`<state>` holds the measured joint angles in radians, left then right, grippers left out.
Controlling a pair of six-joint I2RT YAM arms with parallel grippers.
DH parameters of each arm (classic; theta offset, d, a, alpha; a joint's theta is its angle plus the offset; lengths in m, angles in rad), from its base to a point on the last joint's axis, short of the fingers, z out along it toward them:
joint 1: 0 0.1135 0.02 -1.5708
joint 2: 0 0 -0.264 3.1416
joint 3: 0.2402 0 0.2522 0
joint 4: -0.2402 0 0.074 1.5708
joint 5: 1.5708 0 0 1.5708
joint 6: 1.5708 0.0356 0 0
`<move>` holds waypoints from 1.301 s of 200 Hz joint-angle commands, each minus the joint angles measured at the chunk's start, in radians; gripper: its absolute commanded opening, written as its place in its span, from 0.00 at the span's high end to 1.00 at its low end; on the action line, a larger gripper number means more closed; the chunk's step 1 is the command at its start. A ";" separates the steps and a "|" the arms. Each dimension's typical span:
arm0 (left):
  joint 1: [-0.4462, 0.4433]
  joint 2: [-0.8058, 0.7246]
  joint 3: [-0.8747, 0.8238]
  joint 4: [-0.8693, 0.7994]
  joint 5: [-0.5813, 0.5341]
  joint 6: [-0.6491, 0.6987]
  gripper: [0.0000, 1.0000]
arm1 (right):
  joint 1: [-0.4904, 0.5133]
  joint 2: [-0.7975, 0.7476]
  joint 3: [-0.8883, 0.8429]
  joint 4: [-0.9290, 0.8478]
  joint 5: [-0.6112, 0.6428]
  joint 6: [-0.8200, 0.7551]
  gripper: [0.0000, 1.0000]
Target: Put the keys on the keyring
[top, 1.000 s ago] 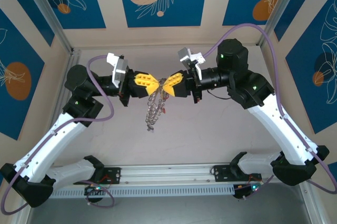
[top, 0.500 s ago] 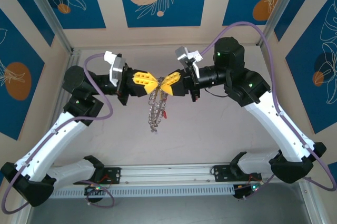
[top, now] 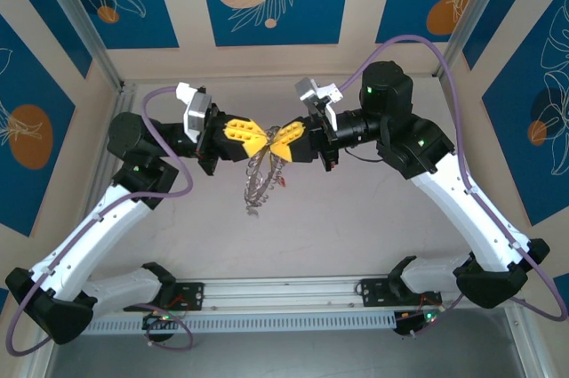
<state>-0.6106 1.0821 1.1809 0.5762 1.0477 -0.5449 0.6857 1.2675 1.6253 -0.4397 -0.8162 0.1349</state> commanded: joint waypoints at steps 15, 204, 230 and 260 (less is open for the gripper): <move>-0.002 -0.021 0.035 0.122 0.061 -0.041 1.00 | -0.017 0.022 0.010 0.025 -0.006 0.035 1.00; -0.002 -0.012 0.034 0.129 0.084 -0.044 1.00 | -0.014 0.053 0.043 0.068 -0.043 0.092 1.00; -0.002 -0.015 0.028 0.143 0.087 -0.055 1.00 | -0.012 0.056 0.046 0.074 -0.041 0.097 1.00; -0.002 -0.022 0.025 0.135 0.089 -0.050 1.00 | -0.010 0.064 0.051 0.085 -0.044 0.104 1.00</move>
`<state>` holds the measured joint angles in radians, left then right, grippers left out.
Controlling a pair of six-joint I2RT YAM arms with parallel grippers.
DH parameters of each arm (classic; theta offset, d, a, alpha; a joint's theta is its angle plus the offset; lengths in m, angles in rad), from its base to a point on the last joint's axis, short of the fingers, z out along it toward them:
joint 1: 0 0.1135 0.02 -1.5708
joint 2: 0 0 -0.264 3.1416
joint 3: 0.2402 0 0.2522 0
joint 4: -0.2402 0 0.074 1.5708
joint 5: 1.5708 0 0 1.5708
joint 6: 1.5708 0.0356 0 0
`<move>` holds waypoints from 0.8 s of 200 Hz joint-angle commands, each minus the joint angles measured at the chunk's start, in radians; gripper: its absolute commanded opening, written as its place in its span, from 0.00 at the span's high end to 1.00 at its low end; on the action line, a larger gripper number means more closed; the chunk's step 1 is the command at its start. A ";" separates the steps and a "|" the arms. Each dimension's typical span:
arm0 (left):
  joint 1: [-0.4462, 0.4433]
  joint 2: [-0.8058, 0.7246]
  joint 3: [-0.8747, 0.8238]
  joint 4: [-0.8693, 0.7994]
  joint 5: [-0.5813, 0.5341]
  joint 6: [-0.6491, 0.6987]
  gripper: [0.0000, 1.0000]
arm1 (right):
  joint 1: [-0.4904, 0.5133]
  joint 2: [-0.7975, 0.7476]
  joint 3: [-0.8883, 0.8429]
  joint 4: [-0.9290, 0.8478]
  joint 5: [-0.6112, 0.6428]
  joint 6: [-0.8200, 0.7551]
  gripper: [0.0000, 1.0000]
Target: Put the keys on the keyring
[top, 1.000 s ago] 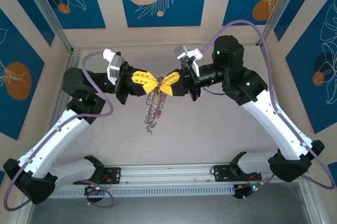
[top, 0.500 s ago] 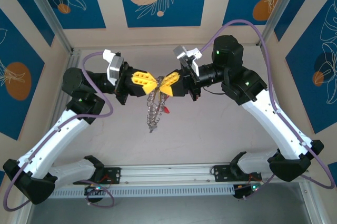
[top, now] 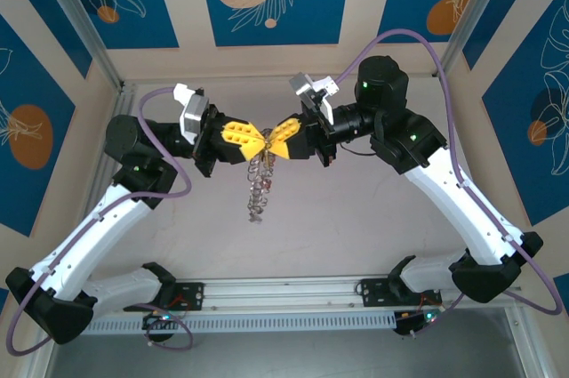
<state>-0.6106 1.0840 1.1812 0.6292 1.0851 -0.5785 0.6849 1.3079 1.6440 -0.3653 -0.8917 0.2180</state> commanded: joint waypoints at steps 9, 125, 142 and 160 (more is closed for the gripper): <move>-0.002 -0.028 0.024 0.066 0.052 -0.006 1.00 | -0.008 0.022 0.032 0.012 0.027 0.021 1.00; 0.008 -0.063 0.062 -0.249 0.011 0.216 1.00 | -0.003 -0.062 -0.002 -0.107 0.013 -0.052 1.00; 0.008 -0.061 0.068 -0.309 -0.003 0.262 1.00 | -0.004 -0.062 0.001 -0.109 -0.002 -0.058 1.00; 0.008 -0.053 0.067 -0.322 -0.010 0.272 1.00 | -0.004 -0.061 0.001 -0.108 -0.008 -0.070 1.00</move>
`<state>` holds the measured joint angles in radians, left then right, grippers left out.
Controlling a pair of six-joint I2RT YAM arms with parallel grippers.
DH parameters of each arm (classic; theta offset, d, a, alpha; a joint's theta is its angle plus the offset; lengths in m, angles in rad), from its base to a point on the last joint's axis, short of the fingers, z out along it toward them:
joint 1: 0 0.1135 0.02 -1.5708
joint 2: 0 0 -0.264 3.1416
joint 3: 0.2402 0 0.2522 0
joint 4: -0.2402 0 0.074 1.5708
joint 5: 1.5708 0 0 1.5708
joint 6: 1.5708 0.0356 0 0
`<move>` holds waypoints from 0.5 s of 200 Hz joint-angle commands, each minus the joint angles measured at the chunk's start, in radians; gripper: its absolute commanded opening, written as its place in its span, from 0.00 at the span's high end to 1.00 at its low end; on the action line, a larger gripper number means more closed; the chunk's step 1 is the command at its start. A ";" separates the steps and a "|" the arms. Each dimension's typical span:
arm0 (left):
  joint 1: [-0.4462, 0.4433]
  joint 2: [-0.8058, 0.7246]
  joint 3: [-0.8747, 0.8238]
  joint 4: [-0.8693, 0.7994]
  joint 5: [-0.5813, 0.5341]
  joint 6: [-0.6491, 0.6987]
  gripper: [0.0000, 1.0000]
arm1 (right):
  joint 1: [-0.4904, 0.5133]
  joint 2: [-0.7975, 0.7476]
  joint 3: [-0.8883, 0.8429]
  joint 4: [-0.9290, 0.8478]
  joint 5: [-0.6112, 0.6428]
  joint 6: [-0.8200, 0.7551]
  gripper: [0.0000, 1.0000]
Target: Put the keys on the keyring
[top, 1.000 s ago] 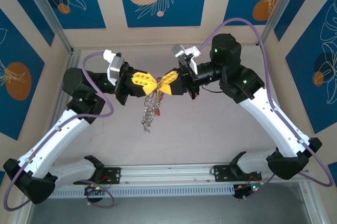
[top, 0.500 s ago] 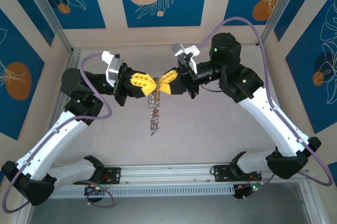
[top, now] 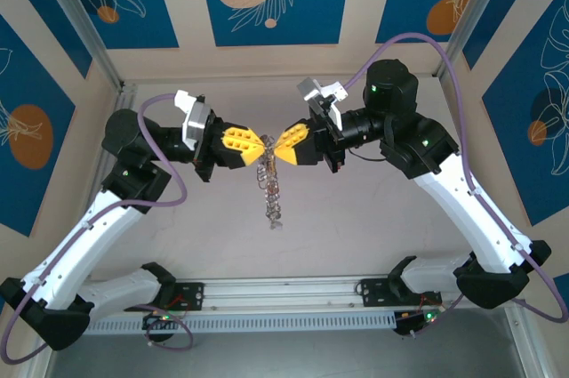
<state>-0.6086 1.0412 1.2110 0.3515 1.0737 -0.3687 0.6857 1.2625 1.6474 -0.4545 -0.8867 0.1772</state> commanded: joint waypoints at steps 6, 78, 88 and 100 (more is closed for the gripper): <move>0.007 -0.008 0.038 -0.047 0.000 0.064 1.00 | -0.006 -0.015 -0.005 -0.019 -0.014 -0.031 1.00; 0.006 0.026 -0.021 -0.201 -0.130 0.180 1.00 | -0.095 -0.028 -0.116 0.058 0.009 0.020 1.00; 0.008 0.024 -0.051 -0.201 -0.163 0.183 1.00 | -0.112 -0.019 -0.137 0.050 0.026 0.015 1.00; 0.010 0.022 -0.081 -0.214 -0.200 0.197 1.00 | -0.124 0.004 -0.141 0.011 0.056 -0.012 1.00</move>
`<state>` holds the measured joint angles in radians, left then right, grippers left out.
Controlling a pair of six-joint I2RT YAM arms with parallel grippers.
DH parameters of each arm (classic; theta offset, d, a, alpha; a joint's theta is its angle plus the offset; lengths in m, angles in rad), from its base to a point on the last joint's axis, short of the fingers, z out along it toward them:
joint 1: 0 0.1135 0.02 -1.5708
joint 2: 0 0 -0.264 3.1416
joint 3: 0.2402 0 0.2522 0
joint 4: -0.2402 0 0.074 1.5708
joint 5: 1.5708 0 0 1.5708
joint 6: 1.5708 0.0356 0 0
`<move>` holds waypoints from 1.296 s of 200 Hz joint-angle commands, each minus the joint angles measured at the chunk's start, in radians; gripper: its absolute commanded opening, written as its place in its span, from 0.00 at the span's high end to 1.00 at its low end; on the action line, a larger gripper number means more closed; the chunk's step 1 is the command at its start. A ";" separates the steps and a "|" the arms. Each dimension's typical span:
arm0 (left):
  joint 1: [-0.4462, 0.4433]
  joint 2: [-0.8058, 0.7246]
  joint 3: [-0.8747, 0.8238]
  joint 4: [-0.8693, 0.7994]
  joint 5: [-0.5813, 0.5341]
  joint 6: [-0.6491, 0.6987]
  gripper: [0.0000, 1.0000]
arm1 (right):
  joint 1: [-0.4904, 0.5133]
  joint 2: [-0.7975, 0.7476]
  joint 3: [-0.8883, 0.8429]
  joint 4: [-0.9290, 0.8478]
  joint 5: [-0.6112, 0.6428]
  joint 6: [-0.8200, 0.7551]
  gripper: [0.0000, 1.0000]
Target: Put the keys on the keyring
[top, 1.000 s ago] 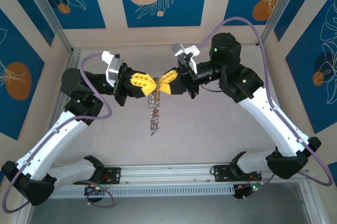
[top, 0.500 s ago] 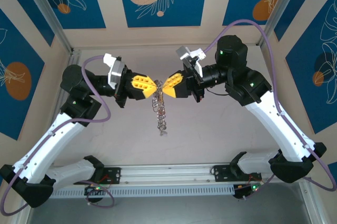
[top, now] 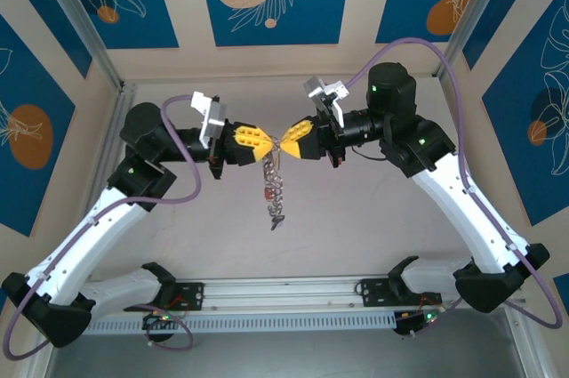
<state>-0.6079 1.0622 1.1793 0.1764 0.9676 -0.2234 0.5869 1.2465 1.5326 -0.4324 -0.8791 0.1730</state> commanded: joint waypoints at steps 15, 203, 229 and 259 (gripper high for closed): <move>0.015 0.008 -0.081 -0.067 -0.140 0.073 1.00 | -0.029 0.058 -0.032 -0.038 0.082 -0.035 1.00; 0.213 0.019 -0.461 -0.026 -0.339 -0.077 0.60 | -0.062 0.378 -0.280 0.248 0.299 0.131 1.00; 0.236 -0.011 -0.470 -0.058 -0.378 -0.069 0.49 | -0.068 0.358 -0.313 0.233 0.356 0.132 1.00; 0.240 -0.005 -0.454 -0.100 -0.418 -0.056 0.37 | -0.081 0.317 -0.356 0.161 0.436 0.111 1.00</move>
<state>-0.3813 1.0626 0.7177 0.1150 0.5907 -0.2878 0.5198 1.6253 1.2060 -0.2302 -0.5087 0.2928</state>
